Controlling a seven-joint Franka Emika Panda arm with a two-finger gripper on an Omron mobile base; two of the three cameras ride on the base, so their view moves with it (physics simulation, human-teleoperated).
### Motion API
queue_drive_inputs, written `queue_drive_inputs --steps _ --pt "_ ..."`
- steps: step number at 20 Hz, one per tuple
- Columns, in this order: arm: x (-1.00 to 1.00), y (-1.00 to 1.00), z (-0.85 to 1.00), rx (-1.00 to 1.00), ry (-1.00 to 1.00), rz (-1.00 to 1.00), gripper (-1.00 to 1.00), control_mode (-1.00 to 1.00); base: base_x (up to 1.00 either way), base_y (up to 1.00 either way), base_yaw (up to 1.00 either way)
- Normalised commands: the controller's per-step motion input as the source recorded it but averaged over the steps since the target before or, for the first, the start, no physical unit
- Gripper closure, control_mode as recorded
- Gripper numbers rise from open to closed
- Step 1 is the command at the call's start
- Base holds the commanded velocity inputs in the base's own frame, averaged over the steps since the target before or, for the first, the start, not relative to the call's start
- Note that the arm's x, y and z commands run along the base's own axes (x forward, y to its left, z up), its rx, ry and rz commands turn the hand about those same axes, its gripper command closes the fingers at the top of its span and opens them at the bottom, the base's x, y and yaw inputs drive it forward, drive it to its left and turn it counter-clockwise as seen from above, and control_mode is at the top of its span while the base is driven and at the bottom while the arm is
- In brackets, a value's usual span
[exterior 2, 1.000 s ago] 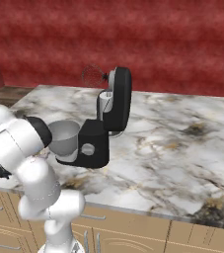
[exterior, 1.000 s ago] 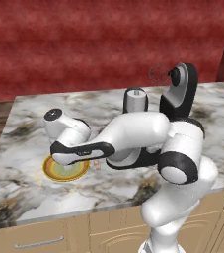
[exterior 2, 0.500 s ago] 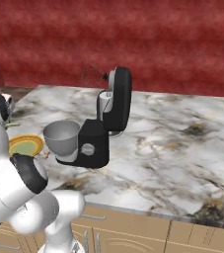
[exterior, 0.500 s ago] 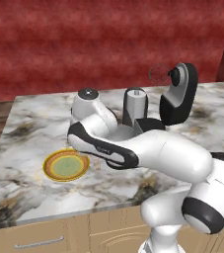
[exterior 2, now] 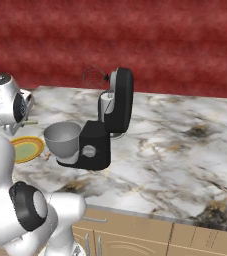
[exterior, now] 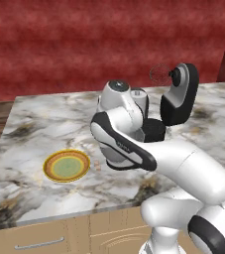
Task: Add butter and sugar cubes to the stand mixer bowl and then turn on the stand mixer to begin making frosting.
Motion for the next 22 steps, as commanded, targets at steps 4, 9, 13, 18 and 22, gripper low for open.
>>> queue_drive_inputs --steps 4,9,13,18,22 --pt "0.32 -0.52 0.02 0.00 0.02 -0.18 1.00 -1.00 0.00 0.00 0.00" --pt "0.39 -0.45 0.00 0.00 0.06 -0.14 1.00 -1.00 0.00 0.00 0.00" --pt "0.31 -0.36 0.00 0.00 0.06 -0.07 1.00 -1.00 0.00 0.00 0.00" --pt "0.20 -0.21 -0.08 0.01 0.05 -0.03 1.00 -1.00 0.00 0.00 0.00" --pt "0.04 -0.11 -0.20 0.00 0.02 -0.03 1.00 -1.00 0.00 0.00 0.00"
